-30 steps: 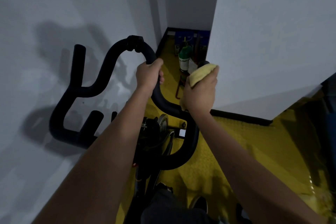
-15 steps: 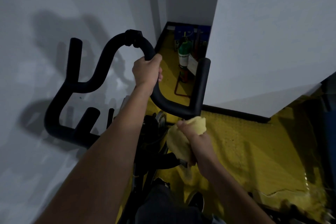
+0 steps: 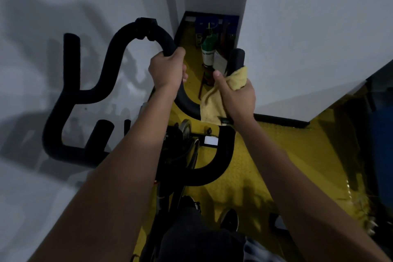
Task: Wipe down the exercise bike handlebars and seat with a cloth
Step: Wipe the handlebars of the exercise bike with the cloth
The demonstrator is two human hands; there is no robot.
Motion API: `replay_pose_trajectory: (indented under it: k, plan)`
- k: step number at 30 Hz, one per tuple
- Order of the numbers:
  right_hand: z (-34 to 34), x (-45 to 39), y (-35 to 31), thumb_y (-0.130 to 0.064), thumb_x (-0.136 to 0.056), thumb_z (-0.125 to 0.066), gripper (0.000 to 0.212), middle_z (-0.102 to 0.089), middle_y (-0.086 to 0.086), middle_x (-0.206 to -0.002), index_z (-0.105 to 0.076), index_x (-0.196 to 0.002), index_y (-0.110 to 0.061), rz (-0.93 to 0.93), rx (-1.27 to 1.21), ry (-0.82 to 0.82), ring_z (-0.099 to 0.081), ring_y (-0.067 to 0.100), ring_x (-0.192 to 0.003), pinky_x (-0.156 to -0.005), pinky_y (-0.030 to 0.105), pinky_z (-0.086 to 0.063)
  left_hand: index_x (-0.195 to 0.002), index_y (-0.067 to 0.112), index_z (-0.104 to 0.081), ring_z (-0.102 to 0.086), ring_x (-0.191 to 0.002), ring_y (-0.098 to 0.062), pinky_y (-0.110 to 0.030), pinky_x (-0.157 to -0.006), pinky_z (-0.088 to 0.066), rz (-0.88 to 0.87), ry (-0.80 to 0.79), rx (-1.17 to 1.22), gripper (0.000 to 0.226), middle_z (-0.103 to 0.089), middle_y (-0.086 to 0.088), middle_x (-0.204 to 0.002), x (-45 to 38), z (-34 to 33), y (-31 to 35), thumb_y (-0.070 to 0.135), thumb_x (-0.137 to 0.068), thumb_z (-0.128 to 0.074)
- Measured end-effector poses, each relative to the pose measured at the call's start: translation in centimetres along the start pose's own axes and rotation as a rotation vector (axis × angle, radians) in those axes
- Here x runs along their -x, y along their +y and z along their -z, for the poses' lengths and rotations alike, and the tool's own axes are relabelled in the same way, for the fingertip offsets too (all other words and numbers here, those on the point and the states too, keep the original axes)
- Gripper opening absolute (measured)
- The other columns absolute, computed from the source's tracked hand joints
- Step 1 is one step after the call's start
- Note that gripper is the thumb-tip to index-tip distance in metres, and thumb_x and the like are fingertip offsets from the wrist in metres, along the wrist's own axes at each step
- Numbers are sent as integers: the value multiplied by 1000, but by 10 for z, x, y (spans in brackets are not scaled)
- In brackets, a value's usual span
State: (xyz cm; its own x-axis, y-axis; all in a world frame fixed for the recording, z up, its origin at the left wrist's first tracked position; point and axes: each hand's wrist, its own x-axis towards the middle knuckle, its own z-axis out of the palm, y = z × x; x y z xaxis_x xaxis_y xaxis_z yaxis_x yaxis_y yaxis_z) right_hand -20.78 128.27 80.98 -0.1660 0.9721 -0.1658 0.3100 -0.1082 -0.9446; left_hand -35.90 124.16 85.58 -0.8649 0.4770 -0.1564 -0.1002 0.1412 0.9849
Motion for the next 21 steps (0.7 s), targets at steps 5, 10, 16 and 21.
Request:
replay_pose_trajectory:
  k: [5, 10, 16, 21]
  plan:
    - [23, 45, 31, -71, -73, -74, 60, -78, 2, -89, -71, -99, -17, -267, -115, -196, -76, 21, -81, -73, 39, -64, -86, 8, -63, -55, -43, -14, -26, -47, -47, -14, -7, -6, 16, -62, -4, -62, 5, -1, -4, 24, -87, -63]
    - [26, 95, 62, -63, -77, -76, 59, -78, 3, -94, -67, -112, -16, -316, -136, -190, -76, 23, -84, -75, 41, -63, -132, 8, -50, -65, -94, -14, -25, -77, -55, -352, -6, -329, 42, -61, -4, -114, 19, 6, -24, 23, -95, -61]
    - [22, 126, 73, -62, -83, -68, 53, -71, -3, -106, -54, -119, -26, -245, -129, -128, -69, 19, -98, -88, 48, -59, -147, -4, -33, -28, -144, -32, -45, -119, -26, -723, 172, -865, 77, -29, -16, -154, 22, 16, -36, 21, -81, -63]
    - [18, 108, 61, -69, -88, -57, 53, -68, -5, -100, -54, -118, -26, -120, 37, -63, -67, 15, -91, -80, 42, -60, -156, 5, -22, -15, -152, -33, -50, -125, -9, -905, 97, -1085, 88, -20, -15, -162, 25, 17, -24, 7, -75, -55]
